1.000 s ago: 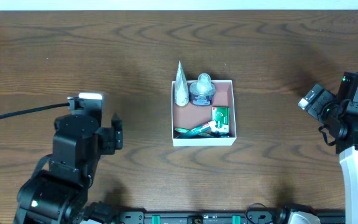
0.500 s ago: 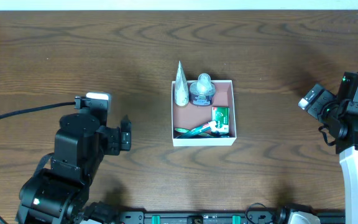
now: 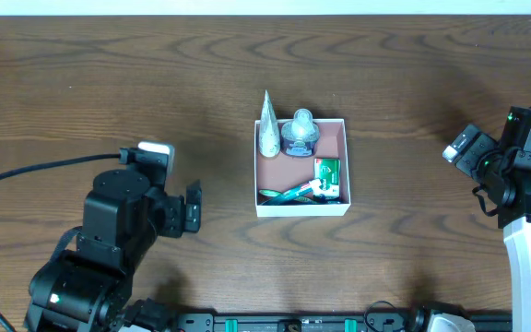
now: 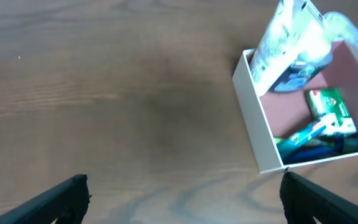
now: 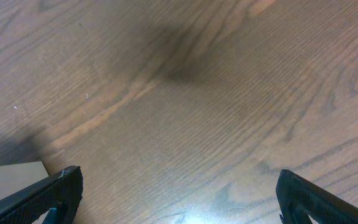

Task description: Pack container

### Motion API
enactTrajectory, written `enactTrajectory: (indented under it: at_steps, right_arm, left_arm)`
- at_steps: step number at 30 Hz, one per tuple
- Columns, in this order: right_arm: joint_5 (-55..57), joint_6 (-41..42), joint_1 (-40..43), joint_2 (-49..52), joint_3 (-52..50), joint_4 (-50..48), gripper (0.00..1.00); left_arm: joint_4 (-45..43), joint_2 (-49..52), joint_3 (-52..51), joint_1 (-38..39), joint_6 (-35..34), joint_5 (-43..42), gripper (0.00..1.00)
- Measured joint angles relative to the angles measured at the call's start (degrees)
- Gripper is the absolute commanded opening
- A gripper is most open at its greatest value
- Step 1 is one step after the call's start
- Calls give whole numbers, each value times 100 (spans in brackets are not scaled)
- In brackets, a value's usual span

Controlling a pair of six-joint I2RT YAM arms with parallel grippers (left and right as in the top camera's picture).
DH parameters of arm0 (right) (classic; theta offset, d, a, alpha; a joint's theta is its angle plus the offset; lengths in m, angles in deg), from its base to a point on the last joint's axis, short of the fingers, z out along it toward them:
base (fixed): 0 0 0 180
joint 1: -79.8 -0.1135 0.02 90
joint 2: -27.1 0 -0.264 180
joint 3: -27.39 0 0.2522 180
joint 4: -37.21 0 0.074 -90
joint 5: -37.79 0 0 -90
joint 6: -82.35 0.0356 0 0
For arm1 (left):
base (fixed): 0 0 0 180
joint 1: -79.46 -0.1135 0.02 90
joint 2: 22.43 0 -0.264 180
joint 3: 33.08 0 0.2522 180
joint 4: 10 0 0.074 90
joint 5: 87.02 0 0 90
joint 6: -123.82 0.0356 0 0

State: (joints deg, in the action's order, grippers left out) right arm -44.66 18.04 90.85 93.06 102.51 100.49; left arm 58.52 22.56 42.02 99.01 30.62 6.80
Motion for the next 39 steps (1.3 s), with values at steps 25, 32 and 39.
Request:
enactTrajectory:
  at_steps: [25,32,39]
  right_arm:
    - [-2,0,2,0,0,-4,99]
    - [0,0,2,0,0,-2,99]
    - [0,0,2,0,0,0,99]
  left_arm:
    - [-3348,-2234,-2076,-1513,-133,-415,98]
    - [-4677,-3147,-3832,-1543,-140,-715,98]
    - [-5237,-3606,-4647,-1543,-151,-966,98]
